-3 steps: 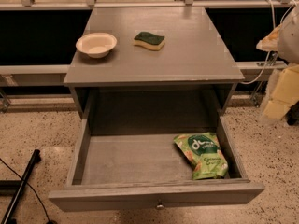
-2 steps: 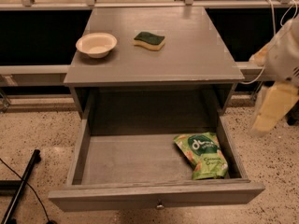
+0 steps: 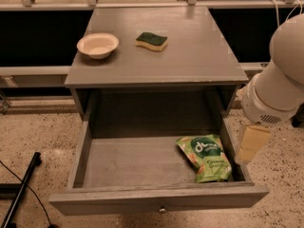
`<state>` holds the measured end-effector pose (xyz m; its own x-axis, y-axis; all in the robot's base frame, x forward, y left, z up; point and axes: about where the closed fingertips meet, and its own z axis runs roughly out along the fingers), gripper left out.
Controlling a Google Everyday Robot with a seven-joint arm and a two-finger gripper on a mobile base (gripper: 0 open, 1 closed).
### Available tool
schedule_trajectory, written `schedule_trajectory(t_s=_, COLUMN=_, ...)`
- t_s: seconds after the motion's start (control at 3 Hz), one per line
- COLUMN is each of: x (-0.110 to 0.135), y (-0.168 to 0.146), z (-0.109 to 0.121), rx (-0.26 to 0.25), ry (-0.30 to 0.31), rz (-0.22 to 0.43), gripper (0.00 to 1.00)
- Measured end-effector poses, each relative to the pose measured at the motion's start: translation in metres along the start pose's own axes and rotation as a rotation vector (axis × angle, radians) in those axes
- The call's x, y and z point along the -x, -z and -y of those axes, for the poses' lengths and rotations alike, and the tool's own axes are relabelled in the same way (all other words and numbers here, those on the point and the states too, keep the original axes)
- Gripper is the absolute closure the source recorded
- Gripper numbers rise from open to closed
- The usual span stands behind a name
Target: Pick green rice chip bag from top drawer and place on counter
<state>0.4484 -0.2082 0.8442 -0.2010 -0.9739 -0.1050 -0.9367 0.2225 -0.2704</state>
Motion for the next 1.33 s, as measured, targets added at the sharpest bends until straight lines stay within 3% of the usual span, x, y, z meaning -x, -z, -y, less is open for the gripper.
schedule_trajectory(t_s=0.33, x=0.013, y=-0.016, z=0.000, rx=0.017, ry=0.022, rz=-0.032, gripper=0.00)
schedule_trajectory(t_s=0.67, x=0.028, y=-0.077, z=0.002, rx=0.096, ry=-0.035, rz=-0.053, gripper=0.00)
schedule_trajectory(t_s=1.0, x=0.040, y=-0.140, z=-0.015, rx=0.187, ry=-0.151, rz=-0.028, gripper=0.00)
schedule_trajectory(t_s=1.33, x=0.043, y=-0.185, z=-0.025, rx=0.221, ry=-0.229, rz=-0.024, gripper=0.00)
